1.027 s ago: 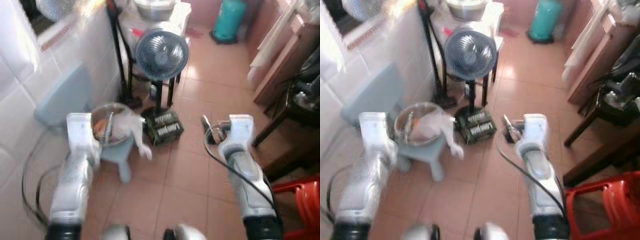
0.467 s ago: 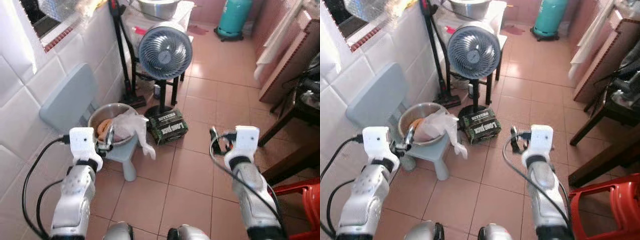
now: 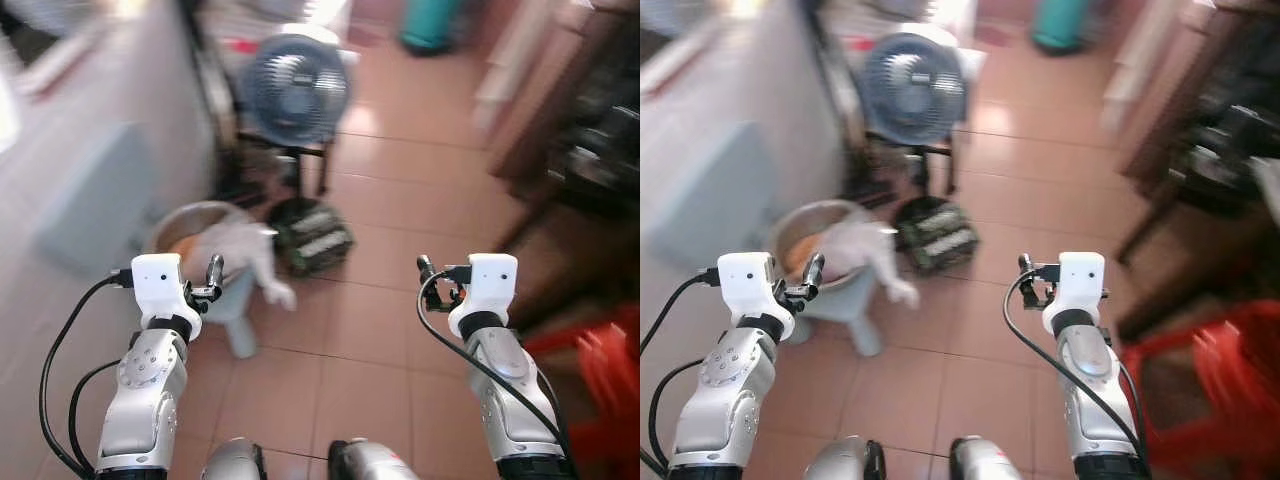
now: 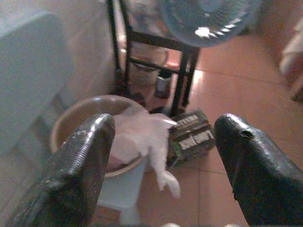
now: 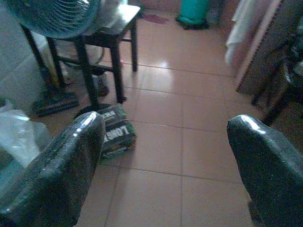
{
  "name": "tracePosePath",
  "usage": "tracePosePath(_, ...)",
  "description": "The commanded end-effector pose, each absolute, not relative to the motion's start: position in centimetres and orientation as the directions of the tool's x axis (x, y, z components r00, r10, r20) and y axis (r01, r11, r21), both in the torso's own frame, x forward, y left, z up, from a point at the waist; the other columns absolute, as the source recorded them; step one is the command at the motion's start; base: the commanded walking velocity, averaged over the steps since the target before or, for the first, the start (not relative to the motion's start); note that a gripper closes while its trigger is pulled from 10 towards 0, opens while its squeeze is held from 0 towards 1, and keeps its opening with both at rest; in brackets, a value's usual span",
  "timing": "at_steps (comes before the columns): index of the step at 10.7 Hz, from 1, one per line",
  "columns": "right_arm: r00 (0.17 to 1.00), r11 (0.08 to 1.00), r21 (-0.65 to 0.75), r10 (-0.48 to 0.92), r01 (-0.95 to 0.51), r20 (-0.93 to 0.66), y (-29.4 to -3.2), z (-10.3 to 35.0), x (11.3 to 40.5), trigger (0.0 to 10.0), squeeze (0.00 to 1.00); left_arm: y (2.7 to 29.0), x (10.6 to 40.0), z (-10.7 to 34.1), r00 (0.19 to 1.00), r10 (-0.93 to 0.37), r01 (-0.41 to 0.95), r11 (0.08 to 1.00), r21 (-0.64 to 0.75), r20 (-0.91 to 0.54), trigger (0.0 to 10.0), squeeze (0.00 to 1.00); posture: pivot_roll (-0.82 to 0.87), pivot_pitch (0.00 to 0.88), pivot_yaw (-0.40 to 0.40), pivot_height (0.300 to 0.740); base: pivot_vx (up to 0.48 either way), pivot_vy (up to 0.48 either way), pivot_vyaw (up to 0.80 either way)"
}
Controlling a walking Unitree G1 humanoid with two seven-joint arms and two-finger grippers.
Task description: Setting the table
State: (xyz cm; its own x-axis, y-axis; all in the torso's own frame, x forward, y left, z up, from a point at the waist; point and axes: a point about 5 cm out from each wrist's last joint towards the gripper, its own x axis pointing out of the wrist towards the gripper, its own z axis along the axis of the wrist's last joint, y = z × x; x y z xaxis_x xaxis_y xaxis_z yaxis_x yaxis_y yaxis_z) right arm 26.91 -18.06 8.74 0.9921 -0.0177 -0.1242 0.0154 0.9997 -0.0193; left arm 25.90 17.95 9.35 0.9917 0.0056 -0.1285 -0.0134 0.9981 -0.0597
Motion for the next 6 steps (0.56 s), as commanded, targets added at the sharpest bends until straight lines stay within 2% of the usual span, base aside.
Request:
tracePosePath(1, 0.99, 1.0, -0.009, -0.012, 0.011, -0.14, -18.01, 8.53, 26.89, 10.0, 0.0, 18.07, 25.66, 9.41, 0.991, 0.011, -0.017, 0.999, -0.044, -0.133, 10.0, 0.0, 0.0, 0.158, -0.022, 0.74, 0.0, 0.247, -0.8)
tracePosePath(2, 0.99, 1.0, -0.015, -0.013, 0.011, -0.139, -17.99, 8.49, 26.83, 10.0, 0.0, 17.97, 25.68, 9.38, 0.99, 0.004, -0.011, 0.999, -0.049, -0.14, 10.0, 0.0, 0.0, 0.16, -0.02, 0.74, 0.0, 0.251, -0.8)
tracePosePath(6, 0.99, 1.0, -0.004, -0.024, 0.024, -0.138, -17.88, 8.37, 26.88, 10.0, 0.0, 18.07, 25.97, 9.58, 0.991, 0.008, -0.012, 0.999, -0.031, -0.135, 10.0, 0.0, 0.0, 0.162, -0.009, 0.74, 0.0, 0.0, -0.8)
